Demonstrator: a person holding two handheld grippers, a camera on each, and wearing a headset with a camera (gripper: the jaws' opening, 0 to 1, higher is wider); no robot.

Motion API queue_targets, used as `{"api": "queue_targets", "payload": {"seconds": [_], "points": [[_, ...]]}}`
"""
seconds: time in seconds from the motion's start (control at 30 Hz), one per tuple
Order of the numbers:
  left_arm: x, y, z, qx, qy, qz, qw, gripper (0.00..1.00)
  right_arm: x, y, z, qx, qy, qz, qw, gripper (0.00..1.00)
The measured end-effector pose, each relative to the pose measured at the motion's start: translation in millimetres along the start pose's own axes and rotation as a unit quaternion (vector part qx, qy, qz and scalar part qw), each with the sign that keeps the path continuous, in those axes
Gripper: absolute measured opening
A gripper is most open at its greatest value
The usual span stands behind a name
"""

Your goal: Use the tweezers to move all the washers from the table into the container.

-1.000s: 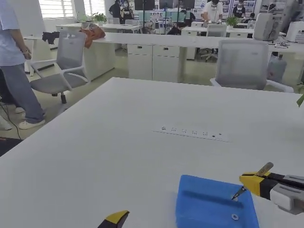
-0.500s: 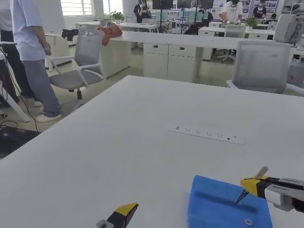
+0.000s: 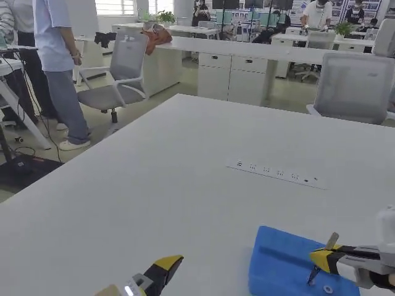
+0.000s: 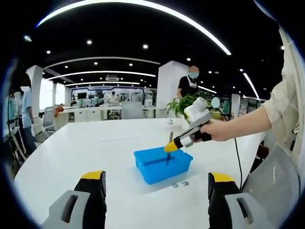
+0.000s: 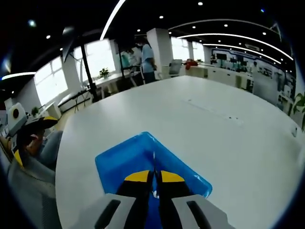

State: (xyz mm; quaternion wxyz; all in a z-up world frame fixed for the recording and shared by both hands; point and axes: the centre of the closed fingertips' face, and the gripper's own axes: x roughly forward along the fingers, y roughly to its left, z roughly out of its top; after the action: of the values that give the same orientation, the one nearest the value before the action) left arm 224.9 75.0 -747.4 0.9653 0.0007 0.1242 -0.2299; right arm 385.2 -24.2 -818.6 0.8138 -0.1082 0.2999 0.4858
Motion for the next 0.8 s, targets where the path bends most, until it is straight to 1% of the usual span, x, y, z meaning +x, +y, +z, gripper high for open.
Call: {"api": "queue_targets", "payload": {"seconds": [0.03,0.07,0.1,0.23,0.33,0.53,0.63,0.8], "points": [[-0.3,-0.2,0.5,0.001,-0.001,0.000,1.0000,0.90,-1.2,-0.1,5.0,-0.003,-0.015,-0.002,0.9999,0.02],[-0.3,-0.8,2.1,0.002,-0.005,-0.001,1.0000,0.90,-1.9,-0.2,2.8,-0.001,-0.008,-0.002,1.0000,0.03],[-0.6,-1.4,3.4,0.003,-0.008,-0.002,1.0000,0.90,-2.6,-0.4,2.2,-0.002,-0.007,-0.003,1.0000,0.03],[-0.5,-2.0,3.8,0.004,-0.008,-0.004,1.0000,0.90,-6.9,-1.5,4.2,-0.001,-0.013,-0.009,0.9999,0.03],[-0.3,-2.5,4.1,0.003,-0.009,-0.005,0.9999,0.91,-14.0,-1.1,12.6,-0.002,-0.031,-0.012,0.9995,0.03],[0.0,-3.5,3.7,0.004,-0.008,-0.008,0.9999,0.90,-27.3,-2.9,26.7,-0.008,-0.057,-0.022,0.9981,0.03],[-0.1,-3.4,3.3,-0.001,-0.007,-0.008,0.9999,0.90,-35.8,-2.2,35.2,-0.008,-0.077,-0.024,0.9967,0.03],[0.4,-4.2,2.6,-0.001,-0.006,-0.011,0.9999,0.90,-46.6,-1.1,42.9,-0.007,-0.098,-0.028,0.9948,0.03]]}}
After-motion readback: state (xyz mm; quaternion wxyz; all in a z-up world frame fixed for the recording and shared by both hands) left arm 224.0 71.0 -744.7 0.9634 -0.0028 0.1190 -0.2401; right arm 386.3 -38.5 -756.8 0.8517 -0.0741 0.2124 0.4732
